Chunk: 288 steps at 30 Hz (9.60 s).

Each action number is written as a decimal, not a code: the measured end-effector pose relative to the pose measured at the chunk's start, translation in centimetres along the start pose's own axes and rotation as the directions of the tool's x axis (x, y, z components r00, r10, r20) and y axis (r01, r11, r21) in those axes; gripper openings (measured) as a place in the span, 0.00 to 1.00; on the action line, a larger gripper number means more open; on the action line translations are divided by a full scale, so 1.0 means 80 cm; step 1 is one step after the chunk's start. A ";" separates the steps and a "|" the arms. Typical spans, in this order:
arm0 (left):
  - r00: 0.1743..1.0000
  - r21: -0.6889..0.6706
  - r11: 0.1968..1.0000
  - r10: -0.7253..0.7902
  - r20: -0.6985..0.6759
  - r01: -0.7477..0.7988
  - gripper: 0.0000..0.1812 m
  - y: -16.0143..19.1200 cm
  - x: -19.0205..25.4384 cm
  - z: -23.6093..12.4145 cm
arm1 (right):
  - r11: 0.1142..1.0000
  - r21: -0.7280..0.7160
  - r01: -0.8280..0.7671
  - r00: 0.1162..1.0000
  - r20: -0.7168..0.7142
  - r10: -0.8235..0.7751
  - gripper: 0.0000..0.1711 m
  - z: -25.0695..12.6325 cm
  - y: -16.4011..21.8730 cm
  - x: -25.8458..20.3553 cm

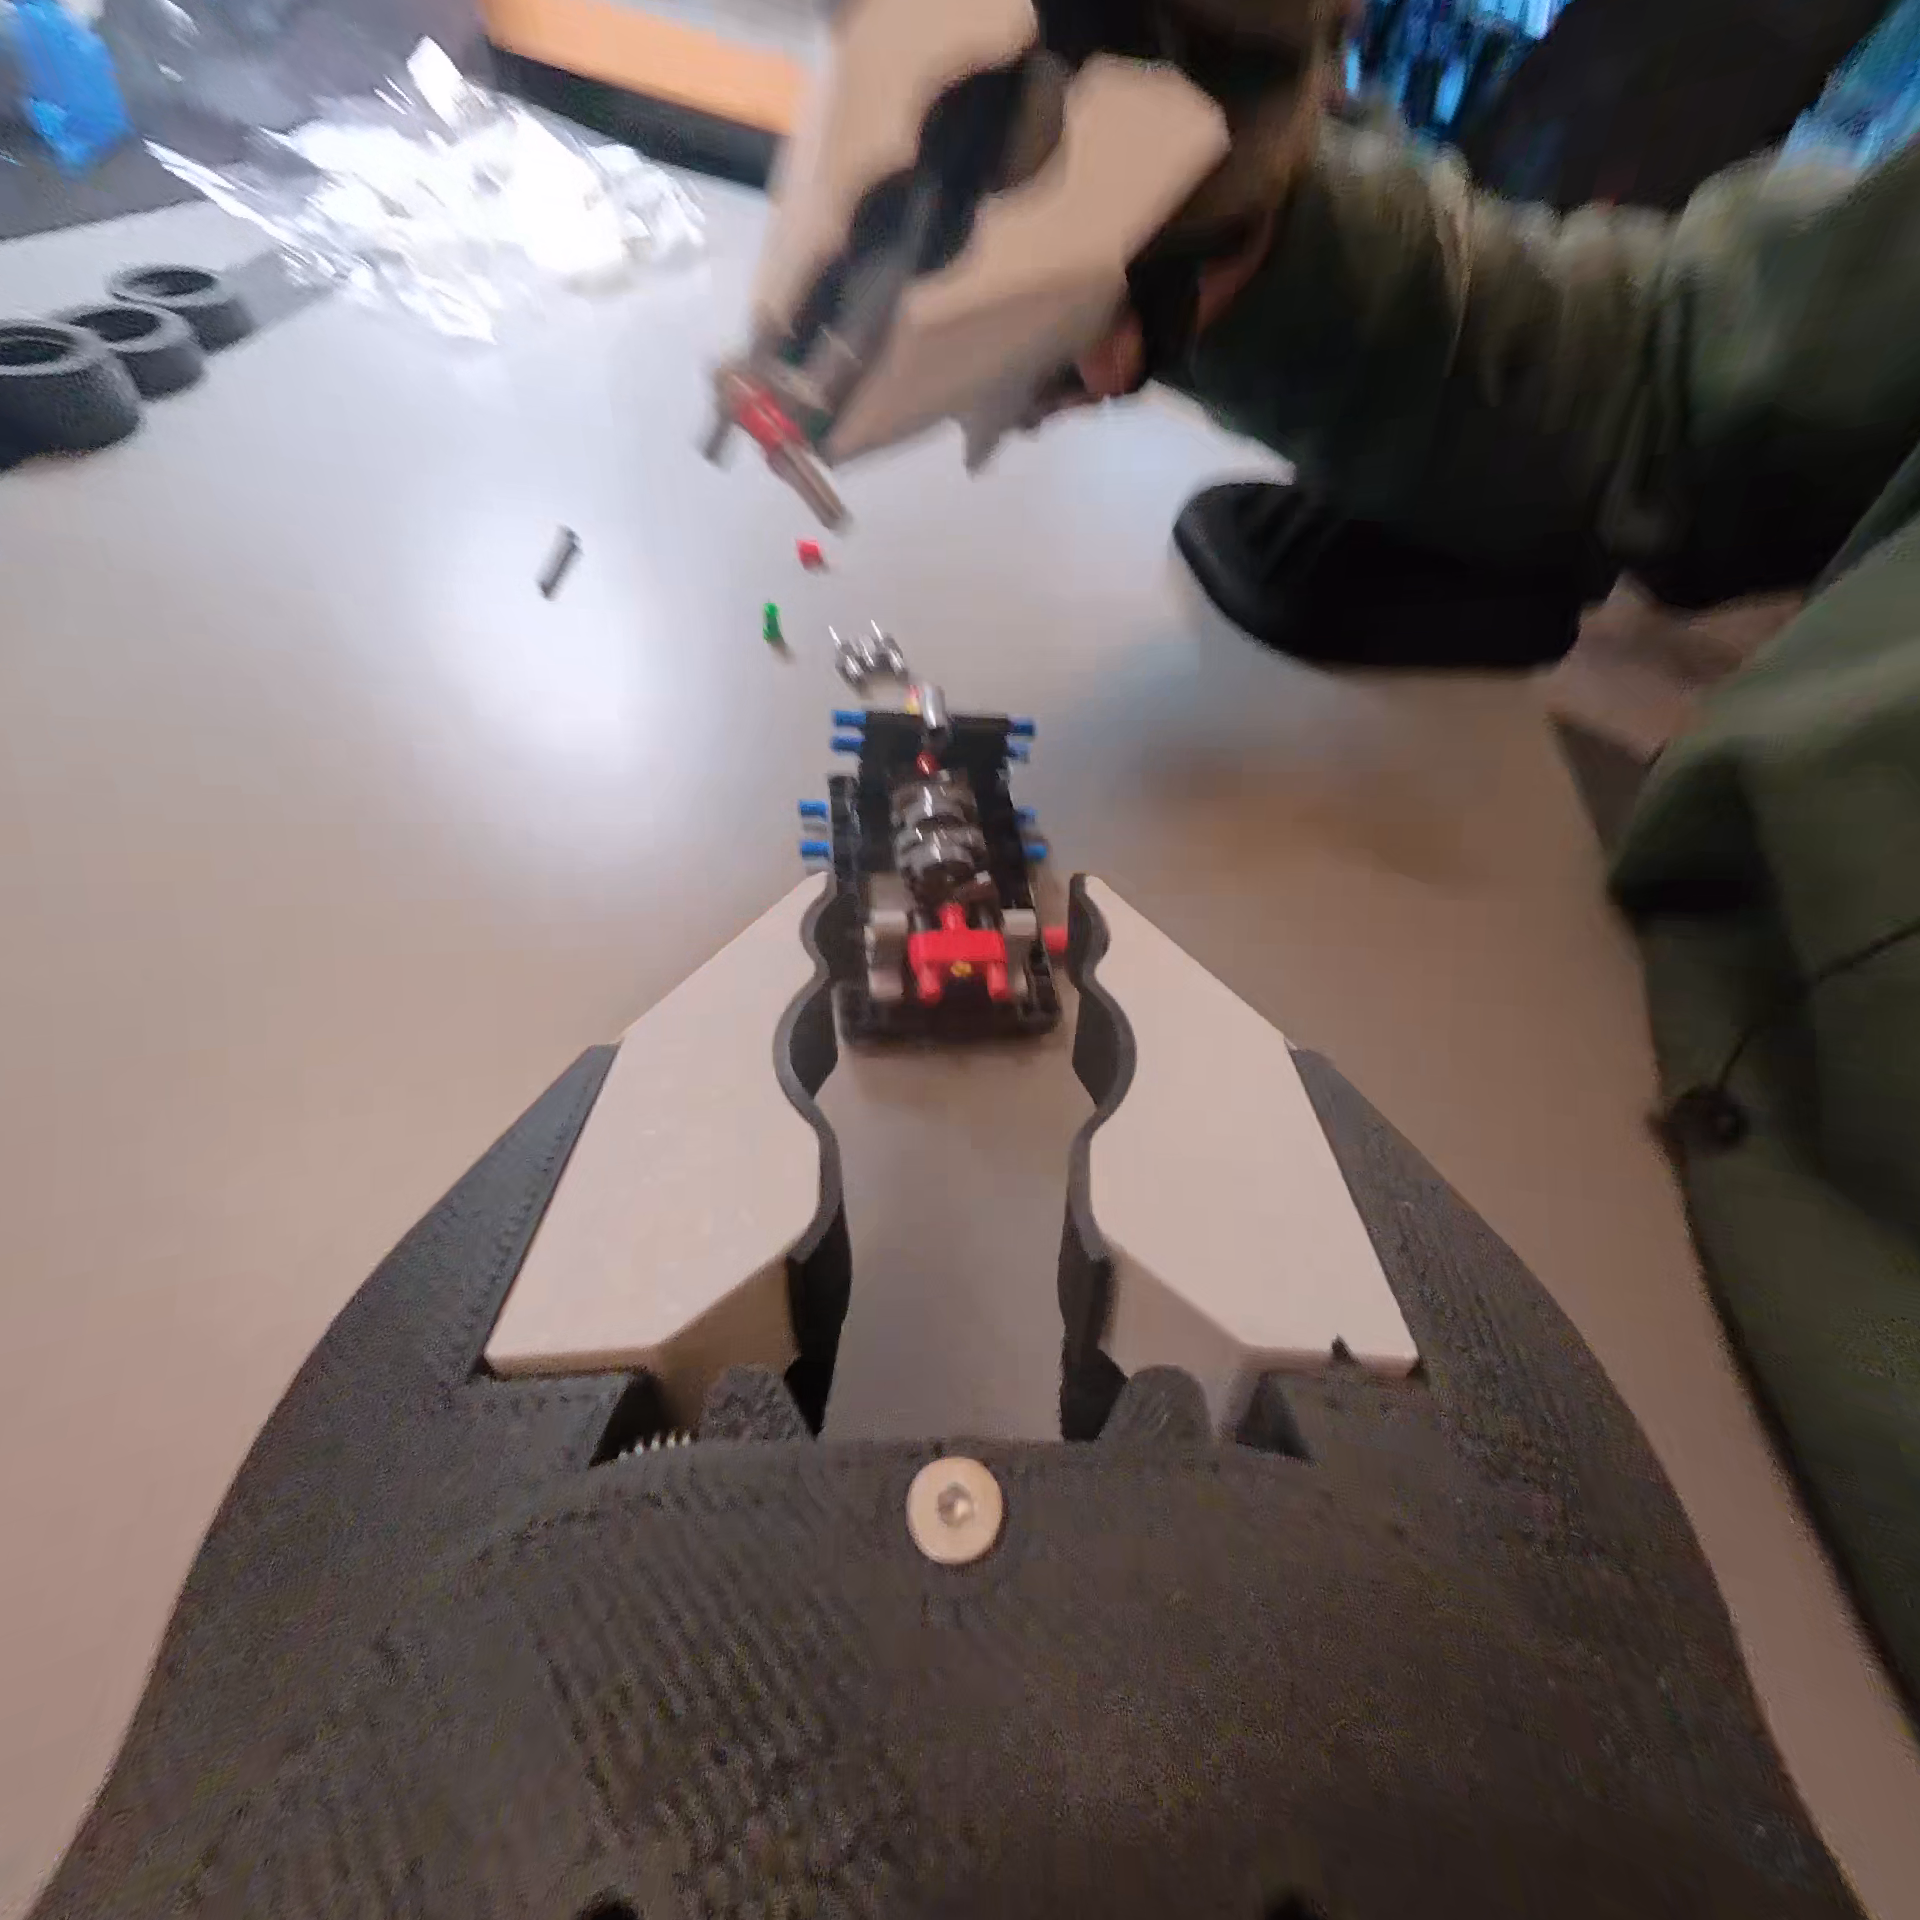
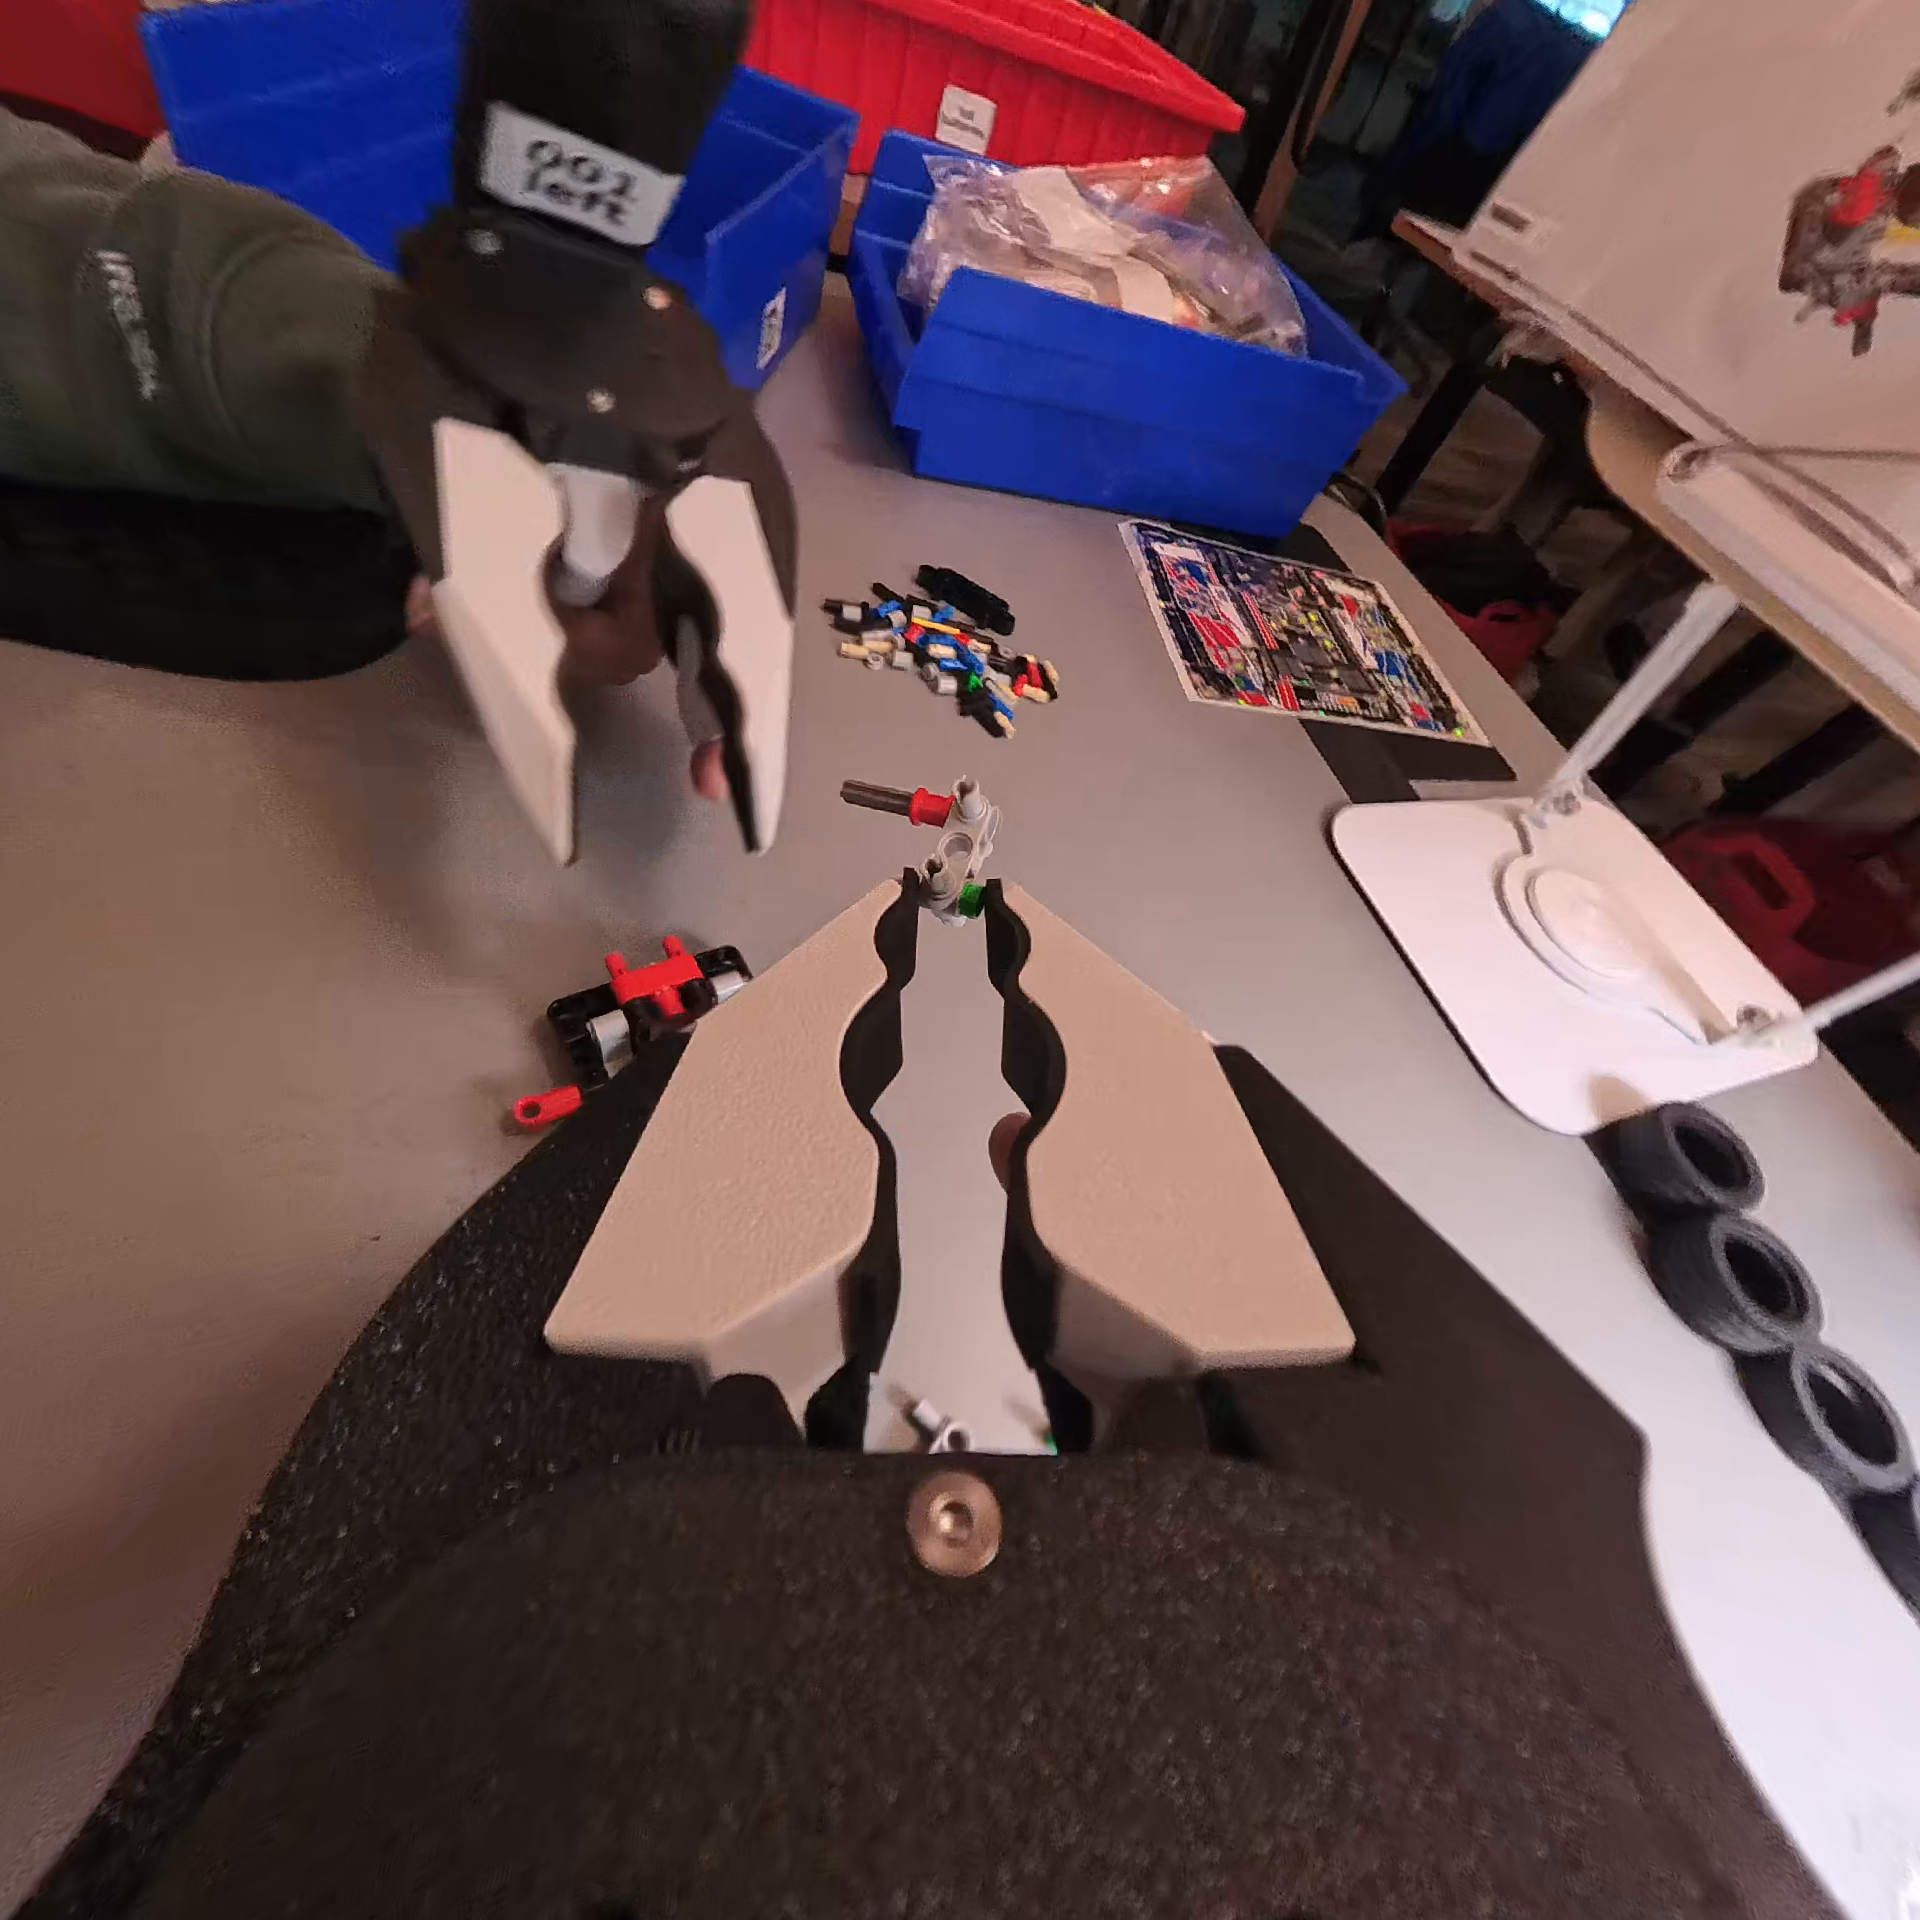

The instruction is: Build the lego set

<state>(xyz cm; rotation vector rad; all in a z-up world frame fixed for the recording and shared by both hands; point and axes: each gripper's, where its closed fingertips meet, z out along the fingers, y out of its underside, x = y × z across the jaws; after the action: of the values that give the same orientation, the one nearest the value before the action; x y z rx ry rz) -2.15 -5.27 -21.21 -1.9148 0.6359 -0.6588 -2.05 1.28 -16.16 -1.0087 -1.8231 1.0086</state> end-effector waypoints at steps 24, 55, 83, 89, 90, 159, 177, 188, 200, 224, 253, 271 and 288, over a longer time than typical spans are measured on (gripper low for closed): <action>0.963 0.285 0.919 -0.253 -0.096 0.271 0.02 -0.047 -0.022 -0.023 | 0.974 0.030 0.224 0.970 0.091 -0.226 0.06 0.034 -0.014 -0.026; 0.982 0.338 0.937 -0.019 -0.187 0.083 0.01 -0.061 0.020 -0.031 | 0.988 0.142 -0.066 0.924 0.383 0.007 0.29 0.001 -0.052 -0.079; 0.971 0.348 0.912 -0.159 -0.180 0.214 0.01 -0.059 -0.008 -0.033 | 0.992 0.119 0.038 0.973 0.222 -0.063 0.12 0.022 -0.035 -0.058; 0.968 0.338 0.917 -0.152 -0.199 0.213 0.01 -0.057 -0.003 -0.031 | 0.990 0.090 0.110 0.971 0.201 -0.126 0.15 0.026 -0.025 -0.060; 0.968 0.339 0.916 -0.149 -0.204 0.213 0.01 -0.057 -0.002 -0.031 | 0.988 0.084 0.126 0.969 0.205 -0.141 0.17 0.026 -0.023 -0.061; 0.988 0.510 0.852 0.050 0.144 -0.117 0.00 -0.096 -0.025 -0.074 | 0.472 0.001 -0.881 0.391 0.561 0.730 0.16 0.026 -0.070 -0.035; 0.831 0.399 0.819 -0.157 -0.534 0.411 0.00 -0.093 0.033 -0.050 | 0.979 0.194 -0.068 0.940 0.341 -0.002 0.22 0.020 -0.058 -0.093; 0.925 0.558 0.751 -0.194 -0.326 0.354 0.10 -0.105 -0.008 -0.059 | 0.982 0.151 -0.113 0.987 0.130 0.094 0.11 0.029 -0.053 -0.060; 0.984 0.406 0.912 -0.116 0.139 0.050 0.05 -0.088 -0.022 -0.011 | 0.993 0.036 0.112 0.903 -0.420 -0.086 0.11 0.030 -0.024 -0.020; 0.989 -0.080 0.990 0.119 0.086 -0.112 0.05 0.015 -0.047 0.022 | 0.980 -0.154 0.127 0.983 0.149 -0.104 0.03 0.043 0.048 -0.042; 0.985 -0.127 0.980 0.163 0.064 -0.154 0.05 0.023 -0.046 0.024 | 0.948 -0.278 0.155 0.957 0.281 -0.074 0.04 0.063 0.056 -0.045; 0.976 -0.196 0.964 0.200 0.090 -0.179 0.05 0.035 -0.050 0.027 | 0.912 -0.375 0.168 0.955 0.293 -0.056 0.01 0.073 0.067 -0.048; 0.977 -0.233 0.958 0.193 0.092 -0.168 0.05 0.041 -0.050 0.032 | 0.877 -0.457 0.148 0.964 0.264 -0.025 0.01 0.074 0.072 -0.051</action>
<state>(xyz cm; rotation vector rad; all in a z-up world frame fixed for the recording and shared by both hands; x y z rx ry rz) -3.77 -2.24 -25.83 -2.0540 0.8298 -0.3711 -4.45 -1.78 -24.52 -1.1047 -2.3800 0.6637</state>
